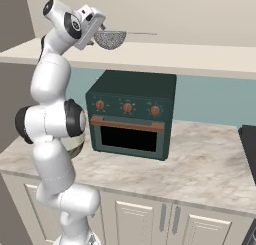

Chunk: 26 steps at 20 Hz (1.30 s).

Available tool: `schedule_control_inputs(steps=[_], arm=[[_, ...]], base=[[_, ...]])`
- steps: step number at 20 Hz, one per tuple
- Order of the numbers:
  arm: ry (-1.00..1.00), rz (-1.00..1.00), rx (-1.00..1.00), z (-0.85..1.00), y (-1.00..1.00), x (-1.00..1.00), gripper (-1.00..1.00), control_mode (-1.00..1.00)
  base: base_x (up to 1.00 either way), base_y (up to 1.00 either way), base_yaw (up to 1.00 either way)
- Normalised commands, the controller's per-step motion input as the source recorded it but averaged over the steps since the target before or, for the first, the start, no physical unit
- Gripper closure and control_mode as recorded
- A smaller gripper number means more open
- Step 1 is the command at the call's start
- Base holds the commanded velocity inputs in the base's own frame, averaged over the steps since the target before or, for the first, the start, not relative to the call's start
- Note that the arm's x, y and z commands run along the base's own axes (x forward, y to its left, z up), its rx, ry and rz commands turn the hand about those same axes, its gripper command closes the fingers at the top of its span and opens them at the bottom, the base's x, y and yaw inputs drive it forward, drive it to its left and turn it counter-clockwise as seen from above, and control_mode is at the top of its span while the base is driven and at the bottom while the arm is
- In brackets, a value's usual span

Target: Open the cabinet and setup a tea strainer by placing it in the bowl upright.

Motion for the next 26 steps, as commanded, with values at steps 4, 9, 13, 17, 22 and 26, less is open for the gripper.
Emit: schedule_control_inputs(steps=[4,9,13,17,22,26], arm=[[0.03,0.01,0.0,-0.04,0.0,0.23,-1.0,-1.0],[0.0,0.05,0.0,-0.02,0.0,0.1,-1.0,-1.0],[0.03,0.01,0.0,0.0,0.06,0.01,-1.0,-1.0],[0.01,0.01,0.0,0.0,0.03,0.01,-1.0,-1.0],[0.0,0.0,0.0,0.0,0.0,0.0,-1.0,-1.0],[0.0,0.0,0.0,-0.14,0.0,0.0,-1.0,-1.0]], base=[[0.0,0.0,0.0],[0.0,0.0,0.0],[0.0,0.0,0.0],[0.0,0.0,0.0],[0.0,0.0,0.0],[0.0,0.0,0.0]])
